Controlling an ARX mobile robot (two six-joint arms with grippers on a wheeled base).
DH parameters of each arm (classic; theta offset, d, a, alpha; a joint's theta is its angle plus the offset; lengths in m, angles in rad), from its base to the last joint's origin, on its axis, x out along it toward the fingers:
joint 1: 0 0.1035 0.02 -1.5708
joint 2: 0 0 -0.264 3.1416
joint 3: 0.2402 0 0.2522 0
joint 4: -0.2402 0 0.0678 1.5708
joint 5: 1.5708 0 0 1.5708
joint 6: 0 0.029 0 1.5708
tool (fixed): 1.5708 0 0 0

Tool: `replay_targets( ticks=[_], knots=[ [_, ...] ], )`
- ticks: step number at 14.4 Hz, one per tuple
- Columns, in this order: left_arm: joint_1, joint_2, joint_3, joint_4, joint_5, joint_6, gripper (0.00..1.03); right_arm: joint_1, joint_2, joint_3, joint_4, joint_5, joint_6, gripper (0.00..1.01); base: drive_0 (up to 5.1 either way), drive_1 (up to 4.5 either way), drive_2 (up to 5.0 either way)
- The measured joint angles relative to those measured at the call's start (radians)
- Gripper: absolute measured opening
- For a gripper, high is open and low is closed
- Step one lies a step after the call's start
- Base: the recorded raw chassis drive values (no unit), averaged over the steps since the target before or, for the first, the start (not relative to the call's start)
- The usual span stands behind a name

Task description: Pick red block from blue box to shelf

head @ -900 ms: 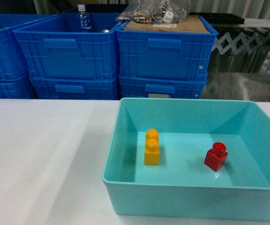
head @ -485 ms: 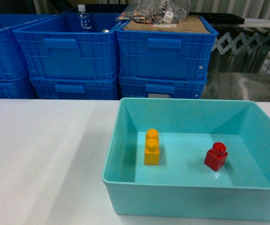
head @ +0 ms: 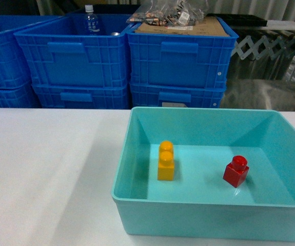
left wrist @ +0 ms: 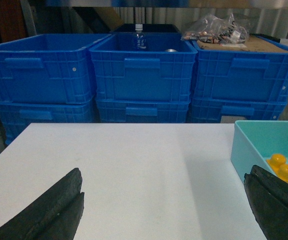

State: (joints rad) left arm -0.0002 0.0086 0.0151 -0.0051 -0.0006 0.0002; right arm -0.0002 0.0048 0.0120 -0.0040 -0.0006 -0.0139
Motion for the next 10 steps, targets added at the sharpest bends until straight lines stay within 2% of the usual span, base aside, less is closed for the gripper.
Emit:
replay_targets(
  ticks=[10],
  knots=[
    [0.000,0.000,0.000,0.000,0.000,0.000,0.98,0.000,0.000,0.000,0.000,0.000,0.000,0.98,0.0,0.00,0.0]
  ],
)
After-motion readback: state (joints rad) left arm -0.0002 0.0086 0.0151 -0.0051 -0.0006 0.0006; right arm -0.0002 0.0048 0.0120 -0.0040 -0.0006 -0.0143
